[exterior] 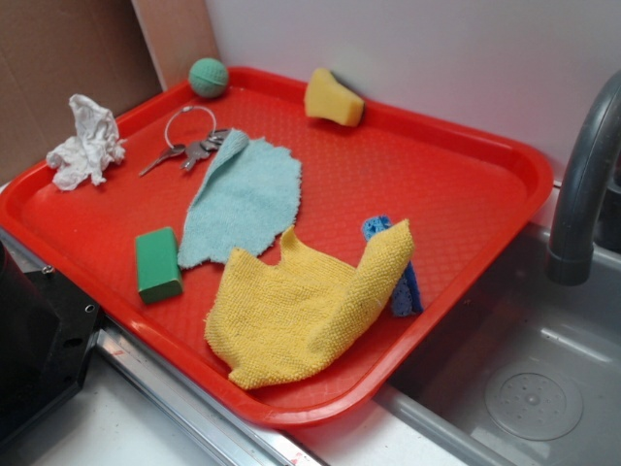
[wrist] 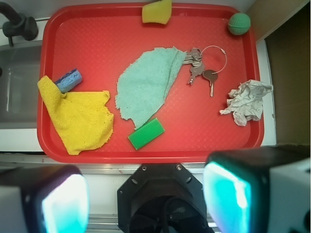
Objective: Grab the white paper.
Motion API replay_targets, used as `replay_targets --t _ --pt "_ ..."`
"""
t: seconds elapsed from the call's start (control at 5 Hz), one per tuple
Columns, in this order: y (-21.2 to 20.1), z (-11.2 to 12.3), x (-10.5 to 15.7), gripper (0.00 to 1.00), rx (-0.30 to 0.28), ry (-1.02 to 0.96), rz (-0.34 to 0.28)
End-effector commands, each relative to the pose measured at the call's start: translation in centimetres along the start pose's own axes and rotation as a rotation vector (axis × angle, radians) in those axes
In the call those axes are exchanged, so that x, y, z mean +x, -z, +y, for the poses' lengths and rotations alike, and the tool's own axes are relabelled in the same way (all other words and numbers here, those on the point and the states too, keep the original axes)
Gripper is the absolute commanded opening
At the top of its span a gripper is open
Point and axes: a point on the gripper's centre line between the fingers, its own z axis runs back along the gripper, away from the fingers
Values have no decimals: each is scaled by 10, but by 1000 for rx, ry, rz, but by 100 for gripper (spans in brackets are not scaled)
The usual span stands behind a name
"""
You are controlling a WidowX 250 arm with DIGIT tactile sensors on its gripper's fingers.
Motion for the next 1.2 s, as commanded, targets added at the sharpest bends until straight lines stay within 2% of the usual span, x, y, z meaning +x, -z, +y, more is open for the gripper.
replay_targets --t 0.0,0.2,0.4,0.6,0.8,1.0 --pt "0 0 0 100 0 0 0" --pt "52 52 28 100 11 -254 81" --pt "88 109 51 100 51 -501 51" --pt "108 131 54 100 97 -746 -34" --pt "131 148 31 100 171 -988 -42" --pt "147 154 -6 100 236 -1232 3"
